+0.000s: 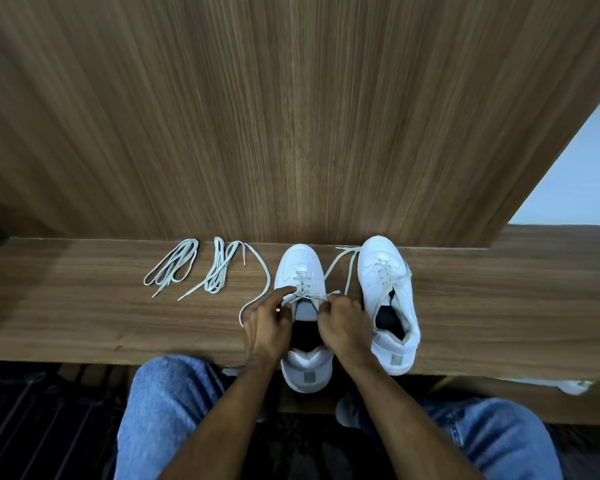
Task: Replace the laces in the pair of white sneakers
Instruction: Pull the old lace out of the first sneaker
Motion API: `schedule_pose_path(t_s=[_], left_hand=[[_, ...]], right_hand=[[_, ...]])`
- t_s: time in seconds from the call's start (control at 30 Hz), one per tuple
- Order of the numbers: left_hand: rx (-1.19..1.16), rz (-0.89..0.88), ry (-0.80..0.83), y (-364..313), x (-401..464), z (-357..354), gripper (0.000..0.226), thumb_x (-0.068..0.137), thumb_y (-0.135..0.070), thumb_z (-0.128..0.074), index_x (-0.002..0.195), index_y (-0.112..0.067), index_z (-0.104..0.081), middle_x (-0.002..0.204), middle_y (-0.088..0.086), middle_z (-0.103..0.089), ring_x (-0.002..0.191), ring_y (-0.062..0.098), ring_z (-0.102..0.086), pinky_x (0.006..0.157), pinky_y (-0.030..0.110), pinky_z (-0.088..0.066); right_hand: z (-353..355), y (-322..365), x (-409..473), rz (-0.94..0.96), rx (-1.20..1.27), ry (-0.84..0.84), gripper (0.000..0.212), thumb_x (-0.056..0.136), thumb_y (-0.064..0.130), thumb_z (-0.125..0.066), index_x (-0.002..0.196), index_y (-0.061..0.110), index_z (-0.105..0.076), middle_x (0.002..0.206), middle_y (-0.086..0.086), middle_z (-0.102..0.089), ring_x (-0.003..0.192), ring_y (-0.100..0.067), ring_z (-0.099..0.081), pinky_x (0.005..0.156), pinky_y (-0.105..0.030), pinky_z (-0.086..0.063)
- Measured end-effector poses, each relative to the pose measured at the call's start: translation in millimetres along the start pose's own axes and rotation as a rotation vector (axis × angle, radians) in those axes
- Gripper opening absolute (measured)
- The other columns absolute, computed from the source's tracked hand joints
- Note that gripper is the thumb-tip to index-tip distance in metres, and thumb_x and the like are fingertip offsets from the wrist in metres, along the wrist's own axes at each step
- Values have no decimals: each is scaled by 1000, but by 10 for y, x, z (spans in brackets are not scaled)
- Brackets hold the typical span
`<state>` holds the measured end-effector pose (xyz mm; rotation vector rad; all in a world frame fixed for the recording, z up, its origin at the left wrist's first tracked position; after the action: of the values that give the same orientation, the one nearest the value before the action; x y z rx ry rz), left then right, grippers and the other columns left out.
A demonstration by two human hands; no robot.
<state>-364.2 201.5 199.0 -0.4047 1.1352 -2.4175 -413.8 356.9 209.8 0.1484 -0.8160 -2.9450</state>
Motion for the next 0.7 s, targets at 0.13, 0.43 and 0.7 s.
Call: schedule_pose_path(t_s=[0.13,0.43,0.7], left_hand=[[235,-256,65,-230,16,-84,41,87,-10,-52,117,-36,-63,120,-5,-61,93,29,-66,79,43,-51],[531,-212,158,-433,167,-118,24,96,-40,-42,99,-19,-53,98,8,-66,87,39,-62,68,39,-43],[-279,212,38,225,203,-2,25,76,-23,-53,97,-31,-63,90,-2,-71,76,22,-68,72,44,-57]], right_hand=[[17,-21,-6,-2,6,14,29,96,27,-41,103,12,-64,107,-11,-67,100,-34,-61,77,-36,-46],[56,-6,-25,-22,30,46,29,93,28,-44,102,13,-67,109,-11,-65,104,-35,-60,79,-37,-47],[59,9,-39,6,-21,8,31,95,29,-43,106,12,-65,111,-13,-65,105,-36,-61,80,-36,-49]])
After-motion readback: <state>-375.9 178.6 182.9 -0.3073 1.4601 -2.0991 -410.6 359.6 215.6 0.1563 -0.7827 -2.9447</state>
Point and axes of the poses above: each hand's wrist, its own x-axis towards the middle knuckle, its own z-axis out of the back of the hand, y = z × x, the point moved 9 cm from there along x, towards the middle knuckle
